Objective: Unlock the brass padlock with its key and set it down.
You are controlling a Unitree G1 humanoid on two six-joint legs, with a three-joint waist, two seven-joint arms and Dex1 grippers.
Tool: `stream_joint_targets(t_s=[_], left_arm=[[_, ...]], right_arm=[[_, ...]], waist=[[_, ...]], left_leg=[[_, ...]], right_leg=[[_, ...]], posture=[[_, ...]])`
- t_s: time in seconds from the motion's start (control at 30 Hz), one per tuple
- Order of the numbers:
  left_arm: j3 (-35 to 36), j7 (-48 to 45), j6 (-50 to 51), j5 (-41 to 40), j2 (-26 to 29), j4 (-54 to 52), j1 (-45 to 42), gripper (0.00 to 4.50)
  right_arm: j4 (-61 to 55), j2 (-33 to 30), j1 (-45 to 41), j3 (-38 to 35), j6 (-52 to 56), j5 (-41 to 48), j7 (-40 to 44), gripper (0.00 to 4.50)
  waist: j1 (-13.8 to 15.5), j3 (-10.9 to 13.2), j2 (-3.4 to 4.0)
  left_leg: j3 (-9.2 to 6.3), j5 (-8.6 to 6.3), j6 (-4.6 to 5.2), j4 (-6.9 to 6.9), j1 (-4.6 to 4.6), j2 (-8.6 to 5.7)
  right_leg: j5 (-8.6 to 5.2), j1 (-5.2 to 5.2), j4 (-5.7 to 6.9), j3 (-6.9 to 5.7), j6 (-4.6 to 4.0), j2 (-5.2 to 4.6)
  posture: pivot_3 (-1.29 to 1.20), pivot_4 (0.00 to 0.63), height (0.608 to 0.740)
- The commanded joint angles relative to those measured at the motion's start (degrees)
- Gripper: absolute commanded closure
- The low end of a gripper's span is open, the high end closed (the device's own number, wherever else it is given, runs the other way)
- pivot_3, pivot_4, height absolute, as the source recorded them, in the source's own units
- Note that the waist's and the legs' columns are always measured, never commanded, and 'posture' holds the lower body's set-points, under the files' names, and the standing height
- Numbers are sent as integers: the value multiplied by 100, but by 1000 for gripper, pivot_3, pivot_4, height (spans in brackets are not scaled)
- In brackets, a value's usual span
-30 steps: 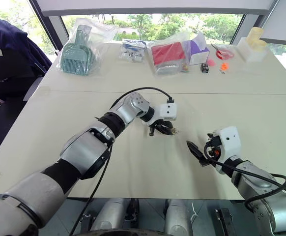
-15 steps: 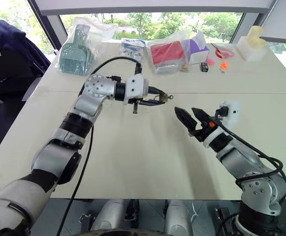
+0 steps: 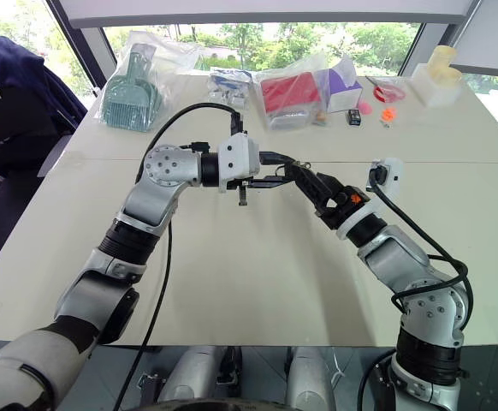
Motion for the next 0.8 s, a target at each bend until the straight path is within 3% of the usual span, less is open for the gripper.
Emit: stream_joint_targets(t_s=[0.03, 0.23, 0.5, 0.8], left_arm=[[28, 33, -91, -143, 18, -156, -82, 3771], [36, 80, -117, -163, 31, -92, -160, 3771], [10, 526, -1002, 186, 40, -24, -240, 3771], [-117, 2006, -2979, 1488, 188, 201, -283, 3771]], right_arm=[[-105, -19, -97, -63, -218, 278, -63, 1240], [-147, 4, -76, 94, -395, 439, -177, 4358], [-45, 182, -92, 353, -651, 459, -550, 4443], [206, 733, -279, 488, -1026, 509, -1398, 4443]], waist=[[-2, 0, 0], [-5, 0, 0], [-2, 0, 0], [-31, 0, 1]], left_leg=[[0, 0, 0, 0, 0, 0], [0, 0, 0, 0, 0, 0], [0, 0, 0, 0, 0, 0], [0, 2, -4, -3, 1, 1]], right_leg=[[0, 0, 0, 0, 0, 0], [0, 0, 0, 0, 1, 0], [0, 0, -1, 0, 1, 0], [1, 0, 0, 0, 2, 0]], posture=[[0, 150, 735], [0, 150, 735], [0, 150, 735], [0, 150, 735]])
